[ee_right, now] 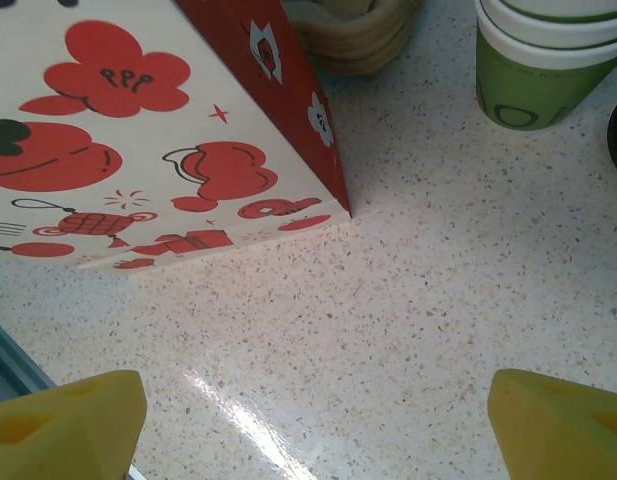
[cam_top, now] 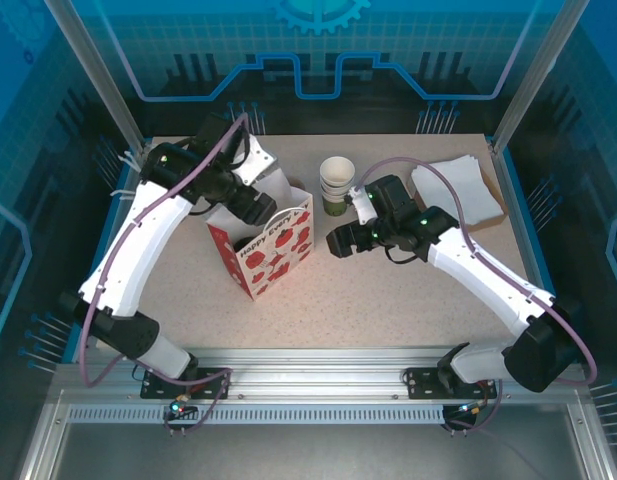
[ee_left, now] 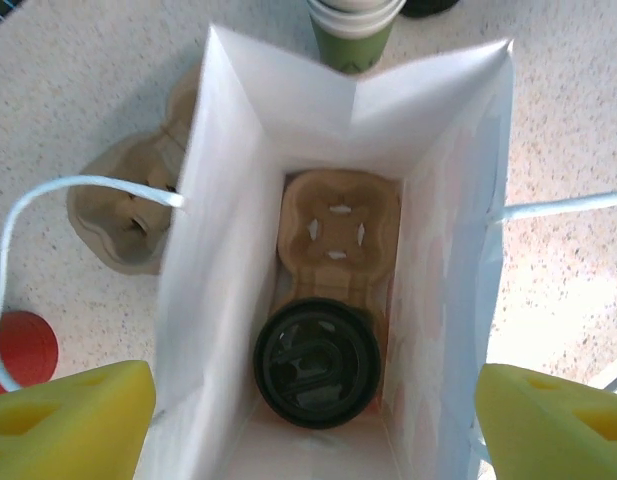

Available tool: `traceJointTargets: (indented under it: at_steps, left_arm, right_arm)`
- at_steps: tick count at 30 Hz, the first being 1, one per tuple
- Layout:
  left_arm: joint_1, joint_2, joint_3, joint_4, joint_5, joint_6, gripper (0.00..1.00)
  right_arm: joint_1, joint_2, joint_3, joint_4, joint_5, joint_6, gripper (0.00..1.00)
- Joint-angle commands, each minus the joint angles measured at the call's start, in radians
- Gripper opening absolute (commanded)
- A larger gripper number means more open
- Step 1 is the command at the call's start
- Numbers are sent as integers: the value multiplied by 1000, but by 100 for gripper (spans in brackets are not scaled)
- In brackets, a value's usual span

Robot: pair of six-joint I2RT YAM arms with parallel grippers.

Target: Pack the takeout coffee

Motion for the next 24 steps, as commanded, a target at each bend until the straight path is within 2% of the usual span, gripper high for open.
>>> traceJointTargets:
  at_steps: [1,7,10,13,18,24]
  left_arm:
    - [12,-36,33,55,3,-37,85]
    - [12,-100,15,180,-5,-112,84]
    - [13,-159,-31,310,-23,-208,84]
    - [15,-249,-138,502,11,-347,83]
    - [15,-371,-323,772,123,-544,83]
    - [15,-406,-411,860,221,-696,83]
  right_arm:
    - [20,-13,41,-17,18,-1,90]
    - [19,-19,69,-24,45,-8,90]
    - [16,-30,92,-25,79,-17,90]
    - [-6,-47,116,-17,110,-21,90]
    - [-103,-61,145,9,129,-7,90]
    - [-288,-65,134,33,78,29,90]
